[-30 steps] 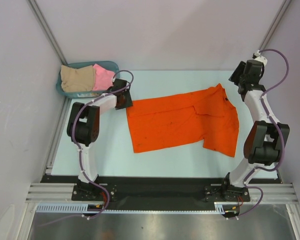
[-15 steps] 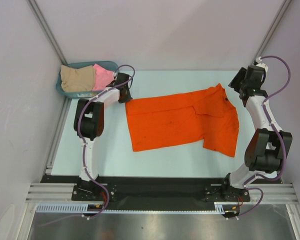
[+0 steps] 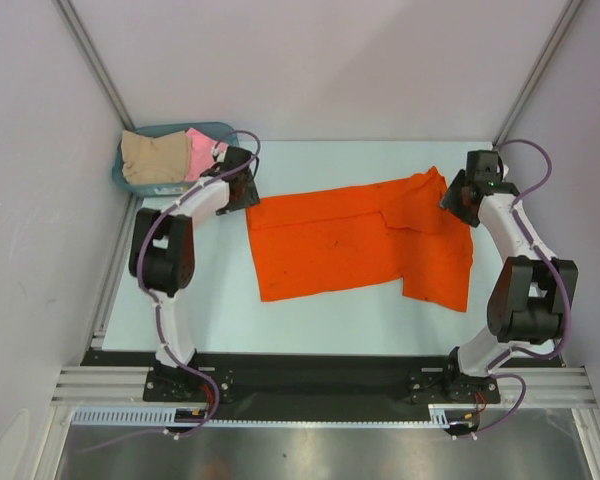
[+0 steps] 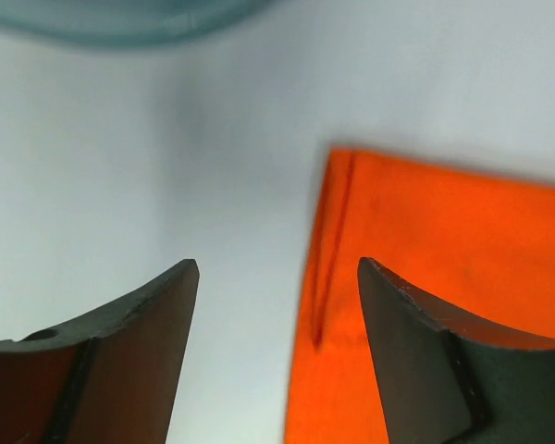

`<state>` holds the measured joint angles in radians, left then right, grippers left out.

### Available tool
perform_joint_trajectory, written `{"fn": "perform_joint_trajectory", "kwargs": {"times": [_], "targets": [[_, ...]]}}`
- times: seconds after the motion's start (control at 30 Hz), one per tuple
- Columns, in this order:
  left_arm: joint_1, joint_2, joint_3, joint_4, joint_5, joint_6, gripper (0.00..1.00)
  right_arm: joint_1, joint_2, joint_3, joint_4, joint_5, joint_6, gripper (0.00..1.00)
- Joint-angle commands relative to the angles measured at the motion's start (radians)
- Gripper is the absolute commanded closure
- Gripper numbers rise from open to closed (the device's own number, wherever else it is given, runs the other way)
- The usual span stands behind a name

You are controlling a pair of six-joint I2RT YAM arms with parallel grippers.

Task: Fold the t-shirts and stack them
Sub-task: Fold the tshirt

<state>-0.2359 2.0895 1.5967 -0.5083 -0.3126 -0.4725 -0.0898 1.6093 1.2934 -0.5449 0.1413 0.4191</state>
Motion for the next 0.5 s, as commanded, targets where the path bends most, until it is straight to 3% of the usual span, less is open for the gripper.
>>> {"fn": "perform_joint_trajectory", "kwargs": {"times": [0.0, 0.1, 0.23, 0.3, 0.47], "targets": [[-0.094, -0.245, -0.101, -0.038, -0.043, -0.054, 0.25, 0.018, -0.064, -0.012, -0.102, 0.087, 0.055, 0.39], [-0.184, -0.360, -0.257, -0.094, -0.069, -0.139, 0.24, 0.027, -0.098, -0.026, -0.154, 0.099, 0.070, 0.38], [-0.331, -0.567, -0.467, -0.121, -0.088, -0.256, 0.15, 0.085, -0.202, -0.095, -0.185, 0.191, 0.105, 0.37], [-0.387, -0.595, -0.541, -0.160, -0.054, -0.331, 0.15, 0.143, -0.270, -0.156, -0.211, 0.314, 0.139, 0.36], [-0.520, -0.643, -0.639, -0.233, -0.062, -0.477, 0.21, 0.163, -0.302, -0.203, -0.324, 0.363, 0.210, 0.35]]}}
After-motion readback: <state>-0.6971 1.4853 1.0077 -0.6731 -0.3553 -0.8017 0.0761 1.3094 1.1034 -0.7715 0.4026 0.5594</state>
